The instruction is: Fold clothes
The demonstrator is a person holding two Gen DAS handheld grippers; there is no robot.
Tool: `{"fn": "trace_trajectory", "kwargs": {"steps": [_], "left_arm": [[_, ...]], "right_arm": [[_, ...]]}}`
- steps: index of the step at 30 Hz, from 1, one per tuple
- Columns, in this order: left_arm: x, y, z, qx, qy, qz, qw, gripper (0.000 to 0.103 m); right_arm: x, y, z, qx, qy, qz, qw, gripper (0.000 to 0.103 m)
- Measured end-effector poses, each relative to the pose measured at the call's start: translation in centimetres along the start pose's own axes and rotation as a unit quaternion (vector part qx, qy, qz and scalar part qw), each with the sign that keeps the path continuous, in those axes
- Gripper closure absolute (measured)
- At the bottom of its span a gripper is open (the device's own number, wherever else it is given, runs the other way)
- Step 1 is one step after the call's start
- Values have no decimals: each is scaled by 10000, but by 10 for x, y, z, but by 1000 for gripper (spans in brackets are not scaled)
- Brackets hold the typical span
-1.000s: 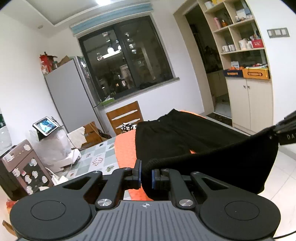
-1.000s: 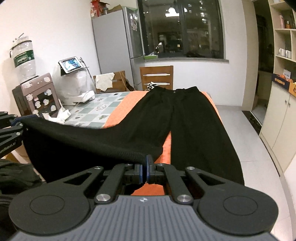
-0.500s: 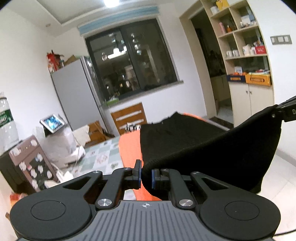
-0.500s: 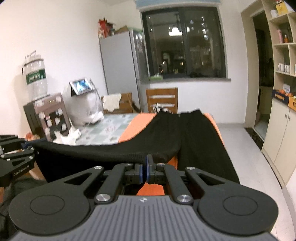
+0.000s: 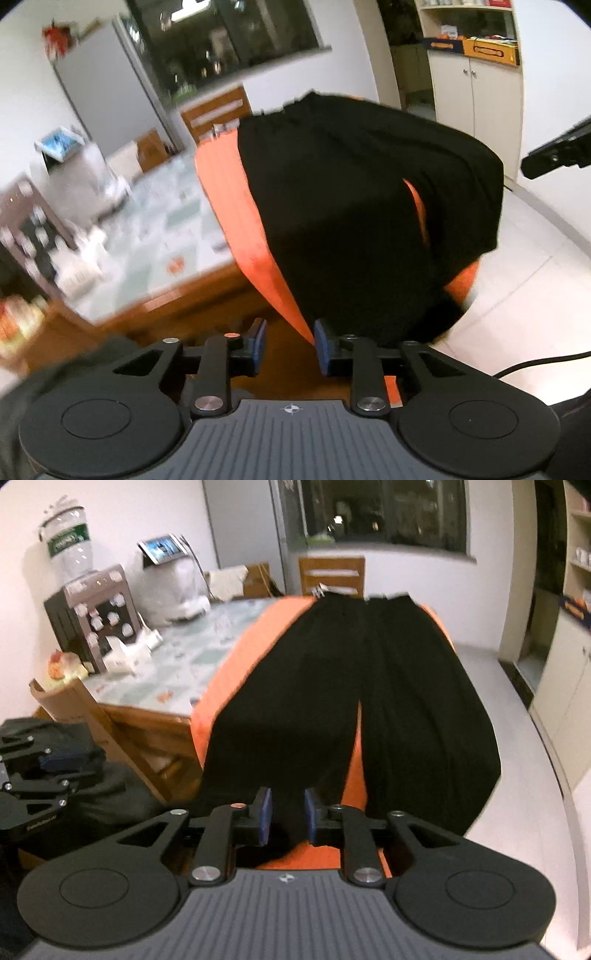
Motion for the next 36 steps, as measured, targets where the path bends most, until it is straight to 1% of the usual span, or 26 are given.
{"fn": "trace_trajectory", "kwargs": {"steps": [4,7,11,13,15,17,21,24,27,30,33,36], "left_arm": [[7,-3,12,-33,84,-47,9999,68],[19,-13,18,68,189,-71,9998,65],[40,-36,27,259,319,-55,9991,60],[52,-47,33,343,371,-37,9987,56],[69,-59,40,402,425,-55,9983,54],[86,-70,50,423,493,-141,9978,54],[122,-85,79,340,622,-721,9949,53],[150,-96,105,230,601,-1197,9907,53],[180,-104,133,276,563,-1412,9880,53],[205,-108,164,232,574,-1646,9844,53],[226,-111,189,193,382,-1832,9821,54],[240,-121,201,242,112,-2007,9793,54]], "right_arm": [[15,14,2,-121,120,227,9996,77],[32,17,1,-115,249,312,9991,74],[57,13,-1,-39,446,386,9983,71],[72,10,-5,55,509,380,9980,67],[91,6,-9,159,541,342,9978,63],[110,2,-13,257,554,276,9978,61],[161,-6,-12,326,443,73,9985,61],[205,-12,-11,322,323,-102,9989,61],[250,-17,-13,351,218,-327,9986,61],[294,-19,-15,365,227,-497,9978,61],[333,-17,-20,354,247,-565,9975,60],[374,-17,-24,342,210,-568,9976,60]]}}
Point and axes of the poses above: each gripper's, at about its wrist camera, not at the fingertips, and z roughly the way its jaws point, x to its right, y to its underside, the point moved 3 cm from there along z, roughly the way its jaws point, and after that the axes turned 10 degrees about -z, right-handed, at the moved point
